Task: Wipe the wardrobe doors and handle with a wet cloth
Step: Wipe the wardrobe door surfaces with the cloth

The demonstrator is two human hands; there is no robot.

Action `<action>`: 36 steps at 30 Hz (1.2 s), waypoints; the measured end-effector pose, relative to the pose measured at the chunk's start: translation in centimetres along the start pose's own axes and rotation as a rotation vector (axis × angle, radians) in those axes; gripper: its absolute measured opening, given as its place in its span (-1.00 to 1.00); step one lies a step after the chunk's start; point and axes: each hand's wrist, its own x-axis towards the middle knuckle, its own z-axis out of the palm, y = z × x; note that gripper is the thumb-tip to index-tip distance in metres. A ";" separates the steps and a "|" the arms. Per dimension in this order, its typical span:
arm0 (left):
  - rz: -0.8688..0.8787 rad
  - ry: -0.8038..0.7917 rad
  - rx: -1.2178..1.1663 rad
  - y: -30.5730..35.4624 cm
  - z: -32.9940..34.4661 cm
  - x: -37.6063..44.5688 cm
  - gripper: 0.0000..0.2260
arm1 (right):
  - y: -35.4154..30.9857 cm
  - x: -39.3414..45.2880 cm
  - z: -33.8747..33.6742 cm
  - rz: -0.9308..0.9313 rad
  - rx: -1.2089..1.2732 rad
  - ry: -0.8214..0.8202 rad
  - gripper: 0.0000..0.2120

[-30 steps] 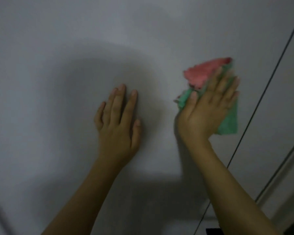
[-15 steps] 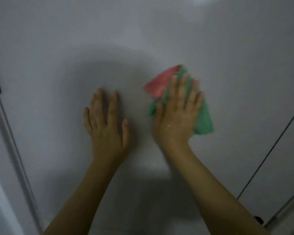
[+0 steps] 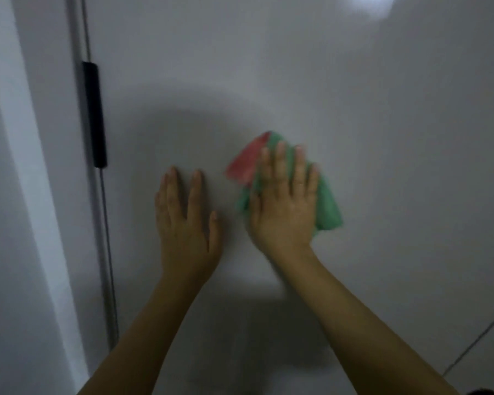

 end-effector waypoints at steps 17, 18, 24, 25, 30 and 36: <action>-0.159 0.112 -0.059 -9.2 -4.8 0.8 -0.44 | -10.3 2.2 3.1 -0.369 0.028 -0.061 -0.47; -0.166 0.097 -0.069 -9.5 -4.9 0.7 -0.44 | -9.6 1.5 2.9 -0.430 -0.009 -0.075 -0.47; -0.166 0.088 -0.129 -10.2 -4.3 -0.3 -0.46 | -11.8 1.3 4.2 -0.369 0.009 -0.071 -0.46; -0.164 0.091 -0.138 -10.3 -4.1 -0.5 -0.47 | -13.3 1.2 4.8 -0.377 0.080 -0.094 -0.49; -0.183 0.101 -0.139 -10.5 -3.9 -1.4 -0.46 | -12.8 -1.3 5.4 -0.590 0.128 -0.177 -0.55; -0.171 0.034 -0.096 -7.6 -2.5 -3.4 -0.46 | 0.3 -5.2 0.5 -0.374 -0.101 -0.118 -0.42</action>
